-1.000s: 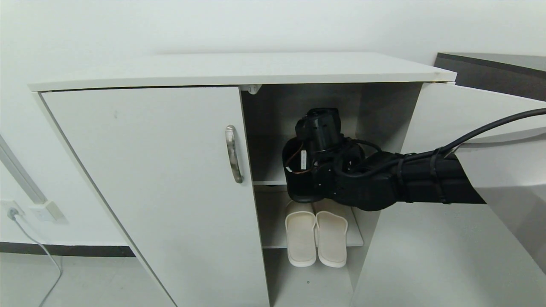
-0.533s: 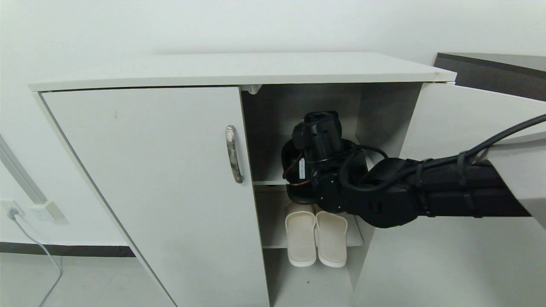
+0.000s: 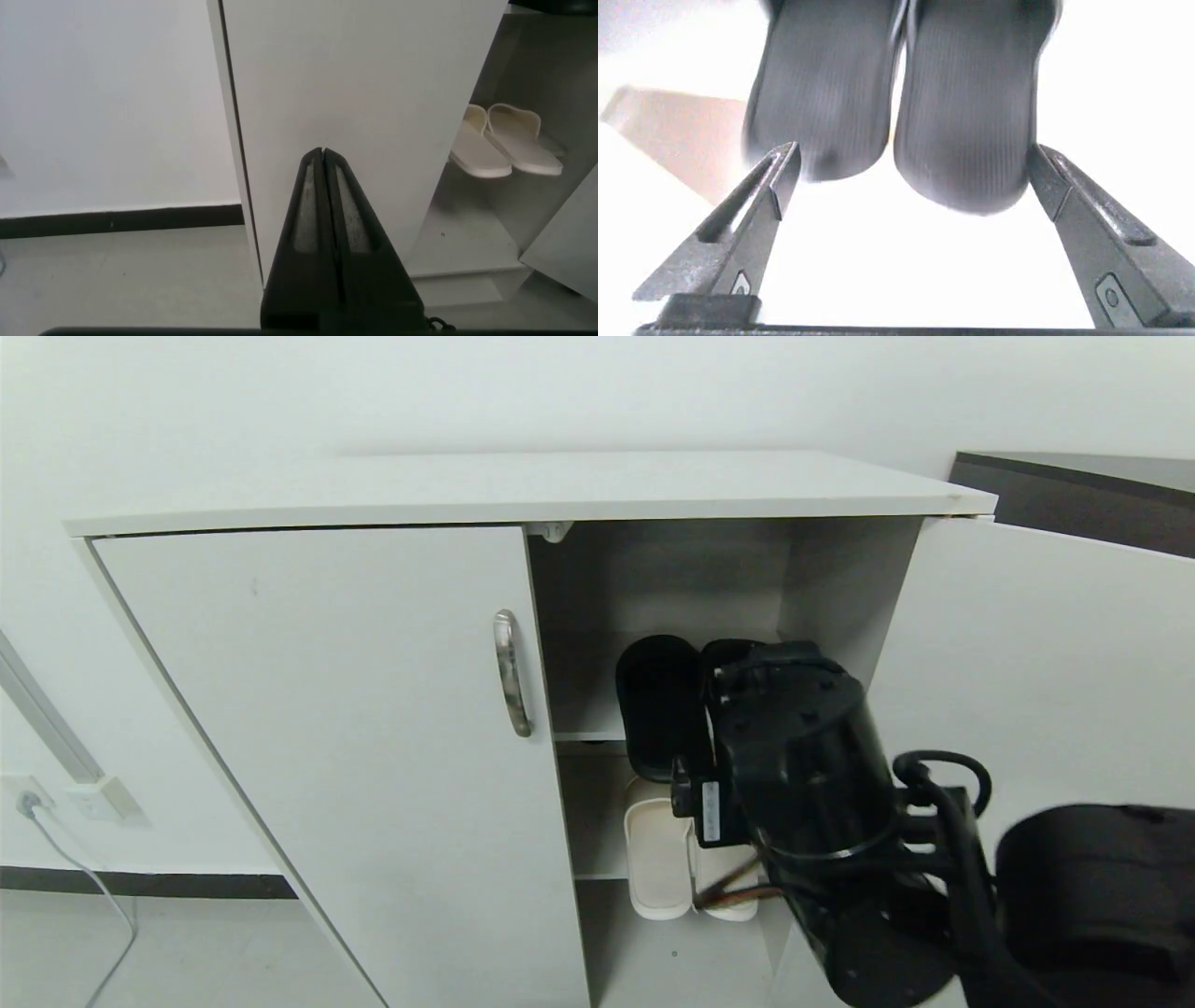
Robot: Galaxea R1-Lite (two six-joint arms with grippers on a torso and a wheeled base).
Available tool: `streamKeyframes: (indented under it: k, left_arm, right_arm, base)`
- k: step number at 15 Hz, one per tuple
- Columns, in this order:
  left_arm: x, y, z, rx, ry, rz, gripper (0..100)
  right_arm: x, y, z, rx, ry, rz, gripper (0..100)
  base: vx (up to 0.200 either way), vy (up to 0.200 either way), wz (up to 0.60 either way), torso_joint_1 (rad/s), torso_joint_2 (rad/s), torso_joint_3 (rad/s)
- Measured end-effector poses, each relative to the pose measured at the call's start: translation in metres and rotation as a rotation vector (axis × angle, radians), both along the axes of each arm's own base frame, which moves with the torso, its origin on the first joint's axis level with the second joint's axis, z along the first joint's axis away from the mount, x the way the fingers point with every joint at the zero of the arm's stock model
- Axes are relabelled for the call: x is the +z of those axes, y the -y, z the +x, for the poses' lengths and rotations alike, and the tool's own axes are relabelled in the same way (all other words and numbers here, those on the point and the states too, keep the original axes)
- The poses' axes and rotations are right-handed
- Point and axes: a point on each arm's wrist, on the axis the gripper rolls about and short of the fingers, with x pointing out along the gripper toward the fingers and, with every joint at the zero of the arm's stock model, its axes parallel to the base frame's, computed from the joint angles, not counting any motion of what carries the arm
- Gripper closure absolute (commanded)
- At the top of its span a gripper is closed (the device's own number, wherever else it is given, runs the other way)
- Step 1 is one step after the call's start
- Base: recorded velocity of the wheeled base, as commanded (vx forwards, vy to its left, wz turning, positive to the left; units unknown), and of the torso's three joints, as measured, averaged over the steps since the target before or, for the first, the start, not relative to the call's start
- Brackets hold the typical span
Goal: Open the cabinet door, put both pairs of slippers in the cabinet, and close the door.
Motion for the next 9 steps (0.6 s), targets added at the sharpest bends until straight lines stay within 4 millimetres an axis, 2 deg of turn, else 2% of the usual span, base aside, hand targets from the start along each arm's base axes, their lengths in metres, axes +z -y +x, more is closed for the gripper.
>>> streamKeyframes:
  k: [1, 3, 9]
  left_arm:
    - [0.000, 0.000, 0.000, 0.001, 0.000, 0.000, 100]
    - [0.000, 0.000, 0.000, 0.000, 0.000, 0.000, 100]
    - [0.000, 0.000, 0.000, 0.000, 0.000, -0.001, 100]
  right_arm:
    - [-0.004, 0.008, -0.010, 0.034, 0.014, 0.044, 100]
    - [-0.007, 0.017, -0.021, 0.097, 0.049, 0.079, 100]
    - [-0.011, 0.027, -0.020, 0.099, 0.043, 0.068, 100]
  base:
    - [0.000, 0.000, 0.00, 0.000, 0.00, 0.000]
    - [0.000, 0.000, 0.00, 0.000, 0.00, 0.000]
    - [0.000, 0.000, 0.00, 0.000, 0.00, 0.000]
